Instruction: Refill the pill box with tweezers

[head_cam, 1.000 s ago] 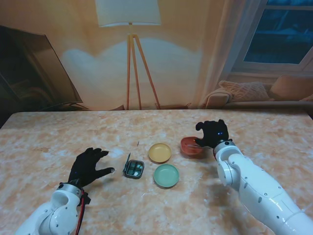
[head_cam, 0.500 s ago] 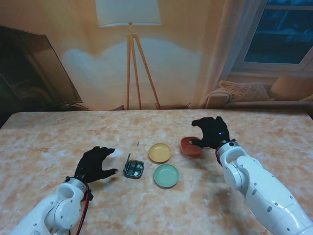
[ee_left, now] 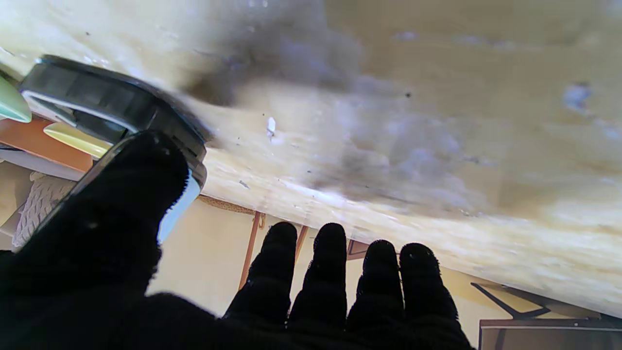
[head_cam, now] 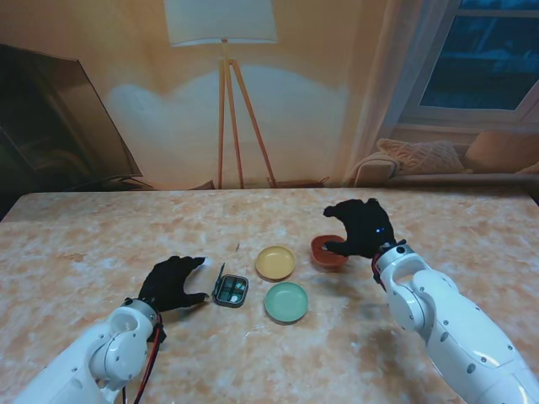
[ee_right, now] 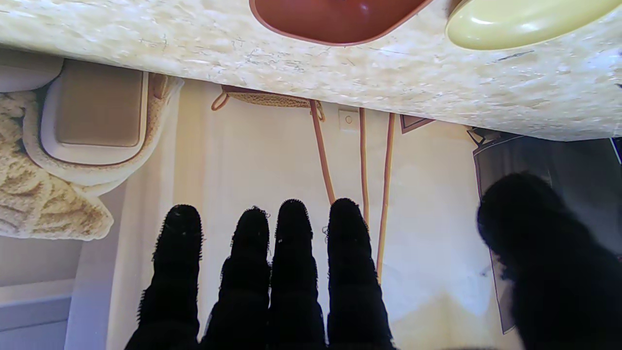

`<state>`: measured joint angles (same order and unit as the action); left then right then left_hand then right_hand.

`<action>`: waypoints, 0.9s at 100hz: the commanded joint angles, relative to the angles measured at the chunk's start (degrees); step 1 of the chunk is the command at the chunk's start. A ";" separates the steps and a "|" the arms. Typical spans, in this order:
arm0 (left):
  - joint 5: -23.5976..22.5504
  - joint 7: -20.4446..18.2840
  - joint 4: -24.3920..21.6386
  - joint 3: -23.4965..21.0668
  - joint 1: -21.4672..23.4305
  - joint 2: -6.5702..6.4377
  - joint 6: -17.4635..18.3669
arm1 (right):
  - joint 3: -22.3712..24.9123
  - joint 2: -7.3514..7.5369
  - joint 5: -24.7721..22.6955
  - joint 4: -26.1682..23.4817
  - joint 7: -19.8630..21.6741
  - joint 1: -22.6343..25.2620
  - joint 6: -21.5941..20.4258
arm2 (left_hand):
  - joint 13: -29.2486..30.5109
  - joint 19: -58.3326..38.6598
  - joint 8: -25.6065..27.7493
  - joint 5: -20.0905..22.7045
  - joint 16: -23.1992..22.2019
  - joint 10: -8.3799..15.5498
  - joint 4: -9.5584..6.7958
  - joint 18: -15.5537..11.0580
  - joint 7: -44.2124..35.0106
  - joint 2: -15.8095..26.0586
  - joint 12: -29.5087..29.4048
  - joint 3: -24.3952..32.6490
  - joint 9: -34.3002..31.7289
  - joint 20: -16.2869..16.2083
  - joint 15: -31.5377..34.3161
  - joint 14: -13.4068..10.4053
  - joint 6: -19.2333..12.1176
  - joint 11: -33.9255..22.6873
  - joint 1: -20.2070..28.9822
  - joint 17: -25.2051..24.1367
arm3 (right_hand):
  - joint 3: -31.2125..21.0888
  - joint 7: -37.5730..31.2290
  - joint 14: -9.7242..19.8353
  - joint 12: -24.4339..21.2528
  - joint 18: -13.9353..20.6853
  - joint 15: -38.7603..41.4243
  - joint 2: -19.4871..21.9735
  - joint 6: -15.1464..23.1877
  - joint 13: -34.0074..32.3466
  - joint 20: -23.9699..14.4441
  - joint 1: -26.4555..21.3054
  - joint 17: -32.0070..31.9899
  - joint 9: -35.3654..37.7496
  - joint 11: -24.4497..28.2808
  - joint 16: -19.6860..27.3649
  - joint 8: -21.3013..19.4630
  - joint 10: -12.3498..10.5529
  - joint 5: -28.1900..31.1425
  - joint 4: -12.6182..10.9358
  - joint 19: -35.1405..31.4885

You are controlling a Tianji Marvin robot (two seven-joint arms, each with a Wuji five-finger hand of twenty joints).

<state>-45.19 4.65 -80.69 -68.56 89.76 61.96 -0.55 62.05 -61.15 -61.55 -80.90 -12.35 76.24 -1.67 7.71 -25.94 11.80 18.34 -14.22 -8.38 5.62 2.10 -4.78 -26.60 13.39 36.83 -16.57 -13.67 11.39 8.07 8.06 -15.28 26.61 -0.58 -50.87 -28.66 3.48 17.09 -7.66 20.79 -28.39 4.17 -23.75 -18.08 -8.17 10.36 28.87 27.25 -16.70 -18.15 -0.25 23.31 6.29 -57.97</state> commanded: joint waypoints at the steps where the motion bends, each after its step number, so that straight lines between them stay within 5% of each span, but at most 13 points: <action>1: 0.38 -1.03 0.91 0.59 -0.95 0.26 0.14 | 0.04 -0.06 -0.30 -0.59 0.52 0.70 -0.46 | -1.93 0.93 -0.72 -2.07 -0.27 -0.32 1.38 -0.53 1.54 -1.78 -0.25 2.04 2.56 0.17 -1.60 0.74 0.07 0.83 -2.05 -0.64 | 0.75 0.81 -0.29 -1.20 0.40 -0.47 0.83 -1.56 1.54 1.04 1.42 -0.91 -1.09 -0.14 1.38 0.66 1.19 -0.80 -1.71 0.52; 58: 4.18 -0.29 6.58 5.54 -4.79 0.83 1.02 | -0.23 -0.06 -0.79 -1.39 0.00 0.87 -1.10 | -2.63 1.74 -2.41 -6.42 -0.22 -1.31 1.47 -0.32 2.79 -1.69 -0.56 2.65 4.48 0.53 -1.63 1.38 -2.34 1.20 -1.90 -0.76 | -0.20 0.85 -0.47 -1.08 0.44 -0.20 0.24 -1.58 1.25 1.17 0.79 -0.66 -0.73 0.32 1.33 0.43 0.96 -0.51 -1.79 0.39; 90: 3.72 -5.96 2.31 3.59 -1.90 -0.21 -0.16 | -1.31 -0.07 -1.03 -0.95 -0.39 0.24 -0.86 | -3.61 2.75 -2.56 -7.14 0.02 -1.50 1.42 -0.03 2.22 -1.37 -1.12 1.85 5.61 1.02 -2.42 1.68 -2.74 2.16 -1.89 -1.29 | -0.75 0.63 -0.53 -0.99 0.52 -0.02 0.13 -1.44 1.54 1.21 0.29 -0.59 -1.11 0.51 1.23 0.25 1.07 -0.68 -1.77 0.34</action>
<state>-41.28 -0.36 -77.81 -64.98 86.09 61.82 -0.39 61.22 -61.00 -62.42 -81.87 -13.46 76.41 -2.60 4.03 -18.89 10.23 13.87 -13.55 -10.36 5.63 3.60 -3.21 -26.62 12.44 37.80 -11.97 -11.96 7.57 10.18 5.69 -12.79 26.61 -3.93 -50.84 -28.50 3.48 17.09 -7.65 20.78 -28.25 3.58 -23.75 -17.68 -8.25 10.36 28.88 27.36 -16.30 -18.15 -0.25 23.31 6.27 -57.96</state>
